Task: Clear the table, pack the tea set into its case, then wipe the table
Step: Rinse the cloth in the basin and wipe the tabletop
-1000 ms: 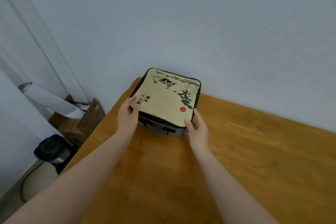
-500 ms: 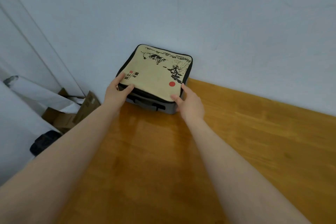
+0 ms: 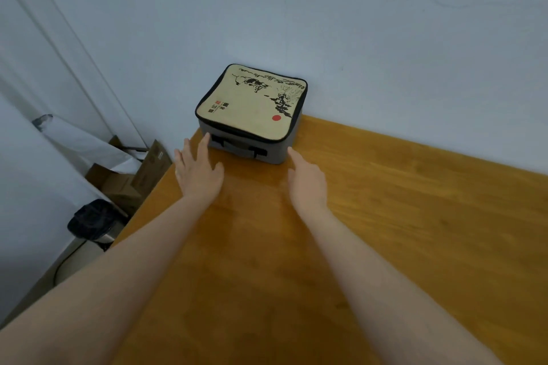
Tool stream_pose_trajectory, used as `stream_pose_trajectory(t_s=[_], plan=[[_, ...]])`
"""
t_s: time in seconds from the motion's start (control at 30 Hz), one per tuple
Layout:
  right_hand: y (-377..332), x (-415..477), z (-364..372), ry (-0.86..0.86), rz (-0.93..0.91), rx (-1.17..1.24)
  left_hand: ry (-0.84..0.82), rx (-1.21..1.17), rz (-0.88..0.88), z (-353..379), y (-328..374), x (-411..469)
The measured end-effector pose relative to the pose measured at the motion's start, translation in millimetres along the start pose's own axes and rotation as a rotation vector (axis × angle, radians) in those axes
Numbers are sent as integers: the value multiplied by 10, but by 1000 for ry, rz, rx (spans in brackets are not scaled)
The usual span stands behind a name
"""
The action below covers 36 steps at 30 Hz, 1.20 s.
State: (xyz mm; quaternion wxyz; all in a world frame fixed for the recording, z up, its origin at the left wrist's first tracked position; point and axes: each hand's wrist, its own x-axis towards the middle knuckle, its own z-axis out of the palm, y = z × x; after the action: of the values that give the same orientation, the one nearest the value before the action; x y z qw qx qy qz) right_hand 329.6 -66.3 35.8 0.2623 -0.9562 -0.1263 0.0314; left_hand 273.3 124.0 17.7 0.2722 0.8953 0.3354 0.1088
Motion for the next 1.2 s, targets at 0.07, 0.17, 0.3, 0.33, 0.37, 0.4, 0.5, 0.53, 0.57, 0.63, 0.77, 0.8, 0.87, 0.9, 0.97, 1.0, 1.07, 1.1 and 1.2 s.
stream_pose_trajectory(t_s=[0.07,0.17,0.3,0.33,0.37,0.4,0.5,0.53,0.57,0.63,0.77,0.8,0.87,0.9,0.97,1.0,1.07,1.1,1.2], plan=[[44,-250,-54,-4,-16,62,-44,4,-18,-23,10,-275],[46,-623,-78,-28,7,162,-112,3,-68,-48,92,-676],[-84,-1146,-76,-108,-37,154,-148,-19,-70,-139,278,-1278],[-112,-1294,-98,-121,-63,146,-152,-24,-64,-194,294,-1452],[-128,-1421,-119,-125,-85,138,-164,-37,-55,-247,310,-1591],[-134,-1559,-157,-129,-105,134,-183,-58,-49,-304,312,-1735],[-87,-2021,-361,-120,-146,146,-210,-126,-51,-482,286,-2198],[-55,-2202,-450,-125,-162,153,-209,-141,-59,-561,262,-2388],[-29,-2337,-518,-124,-170,163,-206,-152,-63,-620,245,-2526],[45,-2660,-639,-124,-191,189,-189,-174,-98,-751,170,-2860],[182,-3307,-780,-156,-271,131,-111,-278,-218,-994,-19,-3524],[217,-3454,-788,-170,-285,131,-94,-292,-236,-1050,-67,-3696],[263,-3738,-793,-195,-299,142,-56,-305,-276,-1140,-177,-4025],[268,-3888,-774,-202,-318,151,-29,-313,-301,-1179,-245,-4191],[257,-4180,-682,-228,-385,162,25,-338,-359,-1257,-409,-4519],[235,-4315,-623,-243,-413,163,50,-350,-381,-1288,-499,-4662],[171,-4559,-521,-273,-460,155,95,-362,-414,-1340,-695,-4925],[126,-4679,-467,-284,-487,149,115,-360,-435,-1384,-814,-5053],[28,-4952,-300,-333,-558,120,149,-336,-503,-1470,-1165,-5308]])
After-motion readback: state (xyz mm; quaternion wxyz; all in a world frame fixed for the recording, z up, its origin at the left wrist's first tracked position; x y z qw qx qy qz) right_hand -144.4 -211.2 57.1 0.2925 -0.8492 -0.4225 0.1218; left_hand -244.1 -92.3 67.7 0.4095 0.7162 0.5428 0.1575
